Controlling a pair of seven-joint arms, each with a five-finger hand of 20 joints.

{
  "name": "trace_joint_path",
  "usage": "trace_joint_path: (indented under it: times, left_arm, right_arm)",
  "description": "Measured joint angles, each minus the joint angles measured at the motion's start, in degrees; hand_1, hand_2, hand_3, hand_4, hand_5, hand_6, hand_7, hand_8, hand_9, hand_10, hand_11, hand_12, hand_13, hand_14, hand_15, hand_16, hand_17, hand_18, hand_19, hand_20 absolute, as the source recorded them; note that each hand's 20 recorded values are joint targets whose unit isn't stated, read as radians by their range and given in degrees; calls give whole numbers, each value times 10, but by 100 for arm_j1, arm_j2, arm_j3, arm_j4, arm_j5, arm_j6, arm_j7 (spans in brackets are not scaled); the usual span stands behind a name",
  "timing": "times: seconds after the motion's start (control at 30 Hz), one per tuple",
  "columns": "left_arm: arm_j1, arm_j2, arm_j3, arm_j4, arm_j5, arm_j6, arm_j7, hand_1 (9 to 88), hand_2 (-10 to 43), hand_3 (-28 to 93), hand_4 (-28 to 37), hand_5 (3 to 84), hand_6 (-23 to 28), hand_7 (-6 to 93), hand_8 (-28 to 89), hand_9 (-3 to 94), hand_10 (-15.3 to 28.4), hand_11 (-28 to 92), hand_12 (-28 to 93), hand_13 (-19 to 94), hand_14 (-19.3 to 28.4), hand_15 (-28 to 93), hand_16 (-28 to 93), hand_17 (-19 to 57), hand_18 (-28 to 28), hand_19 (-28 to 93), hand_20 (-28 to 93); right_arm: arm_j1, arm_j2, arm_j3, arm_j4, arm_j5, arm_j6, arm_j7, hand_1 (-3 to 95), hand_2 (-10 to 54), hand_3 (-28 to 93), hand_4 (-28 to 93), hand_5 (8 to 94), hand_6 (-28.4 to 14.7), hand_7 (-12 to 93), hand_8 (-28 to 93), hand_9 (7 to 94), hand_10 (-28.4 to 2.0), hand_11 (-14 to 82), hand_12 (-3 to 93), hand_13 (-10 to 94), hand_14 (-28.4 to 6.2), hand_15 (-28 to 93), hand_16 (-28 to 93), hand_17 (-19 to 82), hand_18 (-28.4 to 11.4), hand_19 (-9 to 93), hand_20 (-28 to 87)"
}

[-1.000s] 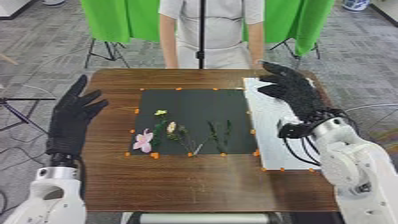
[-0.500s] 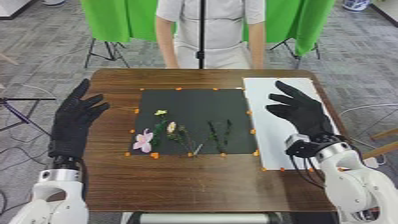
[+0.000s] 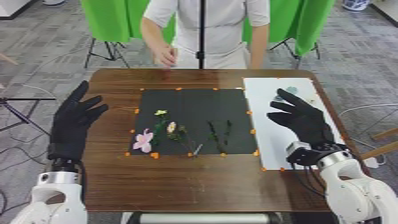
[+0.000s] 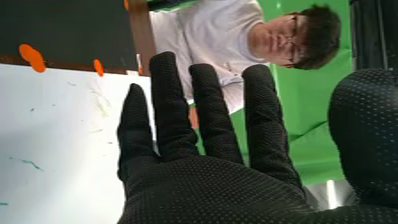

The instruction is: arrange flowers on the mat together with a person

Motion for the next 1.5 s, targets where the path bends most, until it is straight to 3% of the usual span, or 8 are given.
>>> trace_joint_path:
  times: [0.87,1.5]
  left_arm:
    - [-1,11,-6,-11,2,-4,-201,214,27,782,-283,311,31,89,-79,339,177,254,110,251,253,536,-89,-71,227,481,183]
    - [-26,26,39,-9,-12,-1,-156,217,28,781,-283,312,32,93,-80,340,179,258,110,251,254,539,-92,-70,226,481,184]
  right_arm:
    - [3,16,-54,11,384,-66,67,183,35,814,-280,403,39,149,-119,420,-141,128,169,314,-185,443,143,7,-193,429,241]
    - [75,18,-69,31,379,-83,68,185,34,815,-280,404,41,152,-120,421,-142,129,169,315,-186,445,141,6,-193,426,242]
